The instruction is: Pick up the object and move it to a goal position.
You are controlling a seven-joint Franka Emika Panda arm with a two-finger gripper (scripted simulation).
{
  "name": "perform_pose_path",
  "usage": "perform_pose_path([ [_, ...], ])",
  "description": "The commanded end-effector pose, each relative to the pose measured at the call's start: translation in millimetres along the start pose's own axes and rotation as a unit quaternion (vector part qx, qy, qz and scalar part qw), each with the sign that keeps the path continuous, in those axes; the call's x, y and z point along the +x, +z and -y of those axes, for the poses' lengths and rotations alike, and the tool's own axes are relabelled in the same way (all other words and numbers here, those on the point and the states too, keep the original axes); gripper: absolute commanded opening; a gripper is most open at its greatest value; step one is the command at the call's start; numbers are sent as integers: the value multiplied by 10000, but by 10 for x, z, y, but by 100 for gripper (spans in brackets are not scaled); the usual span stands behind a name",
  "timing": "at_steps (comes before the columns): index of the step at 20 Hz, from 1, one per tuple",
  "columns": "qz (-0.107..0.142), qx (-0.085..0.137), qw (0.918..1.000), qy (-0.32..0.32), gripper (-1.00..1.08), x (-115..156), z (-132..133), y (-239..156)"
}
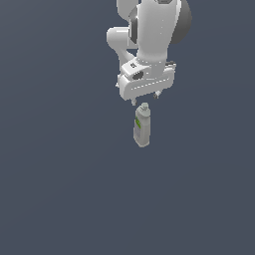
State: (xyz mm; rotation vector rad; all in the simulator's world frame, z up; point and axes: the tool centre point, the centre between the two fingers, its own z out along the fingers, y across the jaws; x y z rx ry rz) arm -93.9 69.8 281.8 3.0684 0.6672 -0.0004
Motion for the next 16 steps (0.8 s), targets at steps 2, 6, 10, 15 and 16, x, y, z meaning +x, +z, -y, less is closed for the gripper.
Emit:
perform_pose_path([
  [2,-3,7,9999,-130,100,12,60,14],
  [6,-1,5,9999,-106,100,10,51,23],
  [10,-2,6,9999,-110,100,7,54,112],
  [15,-3,7,9999,-126,100,0,64,334],
  [16,-3,8,9999,-129,100,0,65,376],
])
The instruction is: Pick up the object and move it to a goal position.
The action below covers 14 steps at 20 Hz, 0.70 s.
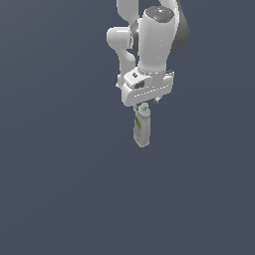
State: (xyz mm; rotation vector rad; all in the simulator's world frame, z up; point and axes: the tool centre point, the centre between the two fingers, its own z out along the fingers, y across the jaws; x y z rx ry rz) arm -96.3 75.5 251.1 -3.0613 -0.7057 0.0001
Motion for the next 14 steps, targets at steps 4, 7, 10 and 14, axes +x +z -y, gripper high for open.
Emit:
perform_pose_path([
  [4,0,0,10000,-11,100,3,4,181],
  [7,0,0,10000,-11,100,7,1,208],
  [10,0,0,10000,-11,-100,7,1,208],
  [14,0,0,10000,-11,-100,7,1,208],
])
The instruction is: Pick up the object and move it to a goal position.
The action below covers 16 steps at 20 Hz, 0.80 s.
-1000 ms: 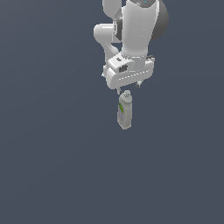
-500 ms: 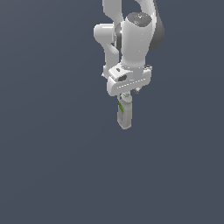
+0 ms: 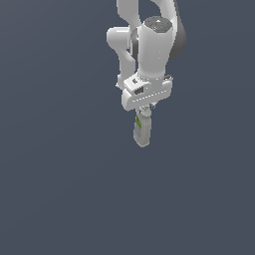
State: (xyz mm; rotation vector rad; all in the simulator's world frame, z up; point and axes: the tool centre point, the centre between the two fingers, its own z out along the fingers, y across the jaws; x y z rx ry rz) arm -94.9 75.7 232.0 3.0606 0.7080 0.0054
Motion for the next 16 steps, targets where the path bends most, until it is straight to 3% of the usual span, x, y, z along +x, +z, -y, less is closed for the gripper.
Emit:
perform_pose_path([
  [1,16,6,10000,-4,-100,-7,6,16],
  [9,0,0,10000,-1,-100,53,14,-4],
  [16,1,2,10000,0,-100,299,74,-24],
])
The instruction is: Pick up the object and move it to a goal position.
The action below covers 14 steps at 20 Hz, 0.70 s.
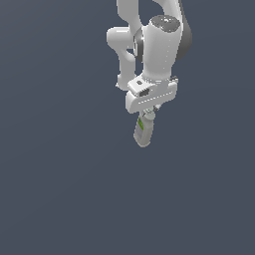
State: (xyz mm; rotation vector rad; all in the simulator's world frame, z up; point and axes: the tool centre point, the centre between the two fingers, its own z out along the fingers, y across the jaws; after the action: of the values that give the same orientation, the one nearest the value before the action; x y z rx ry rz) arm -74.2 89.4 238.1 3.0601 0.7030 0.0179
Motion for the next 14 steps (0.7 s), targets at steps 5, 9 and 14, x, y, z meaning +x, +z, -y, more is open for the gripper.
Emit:
perform_pose_path([
  [5,39,20,10000,-14,-100,336,109,14],
  [9,43,22,10000,-12,-100,609,171,-5],
  [14,46,21,10000,-12,-100,936,244,-33],
])
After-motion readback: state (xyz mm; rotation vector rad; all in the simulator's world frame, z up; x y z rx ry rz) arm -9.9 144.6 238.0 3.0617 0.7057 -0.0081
